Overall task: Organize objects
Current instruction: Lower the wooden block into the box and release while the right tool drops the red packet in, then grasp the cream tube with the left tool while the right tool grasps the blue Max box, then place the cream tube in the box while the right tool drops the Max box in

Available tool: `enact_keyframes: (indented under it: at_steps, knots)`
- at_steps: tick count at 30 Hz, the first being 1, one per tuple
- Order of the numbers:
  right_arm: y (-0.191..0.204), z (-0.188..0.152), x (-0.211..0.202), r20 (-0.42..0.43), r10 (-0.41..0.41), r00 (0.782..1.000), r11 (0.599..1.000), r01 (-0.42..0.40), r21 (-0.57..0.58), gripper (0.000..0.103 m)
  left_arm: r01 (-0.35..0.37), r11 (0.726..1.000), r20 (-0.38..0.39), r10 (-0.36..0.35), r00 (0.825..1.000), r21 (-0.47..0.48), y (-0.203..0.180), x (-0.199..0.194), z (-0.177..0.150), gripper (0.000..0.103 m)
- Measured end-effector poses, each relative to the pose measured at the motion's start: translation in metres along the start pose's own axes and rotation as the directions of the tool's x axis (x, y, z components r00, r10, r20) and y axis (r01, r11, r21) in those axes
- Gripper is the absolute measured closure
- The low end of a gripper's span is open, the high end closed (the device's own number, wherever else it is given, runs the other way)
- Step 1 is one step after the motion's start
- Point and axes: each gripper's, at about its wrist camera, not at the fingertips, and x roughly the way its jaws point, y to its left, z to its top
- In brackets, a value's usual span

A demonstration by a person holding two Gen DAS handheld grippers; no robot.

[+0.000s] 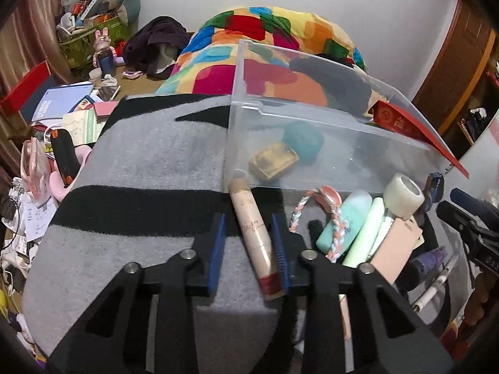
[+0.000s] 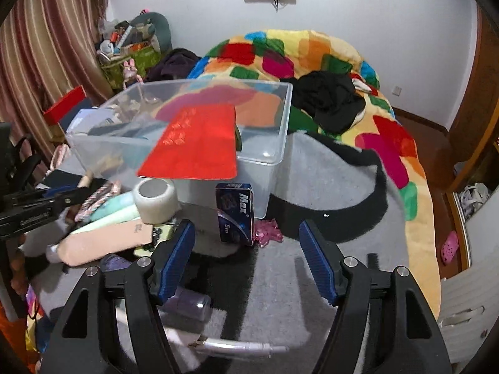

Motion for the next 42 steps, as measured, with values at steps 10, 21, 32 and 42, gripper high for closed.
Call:
enact_keyframes:
  at_steps: [10,21,32,42]
  knots:
    - [0.008,0.003,0.021,-0.034,-0.005,0.999,1.000,0.005,-0.003,0.065,-0.055,0.994,0.041,0.051,0.998,0.093,0.003,-0.013,-0.015,0.088]
    - [0.007,-0.002,0.010,-0.013,0.007,1.000,1.000,-0.007,-0.005,0.079,-0.018,0.995,0.103,0.008,0.995,0.097,0.000,-0.042,-0.018,0.089]
    - [-0.006,0.006,-0.046,0.115,0.018,0.993,0.999,-0.023,0.044,0.079,0.029,0.995,0.213,-0.048,0.976,0.091,-0.005,-0.082,0.008,0.089]
    - [0.006,0.038,-0.067,0.208,0.049,0.977,0.998,-0.057,0.031,0.079,0.054,0.993,0.228,-0.076,0.971,0.102,-0.017,-0.073,0.048,0.089]
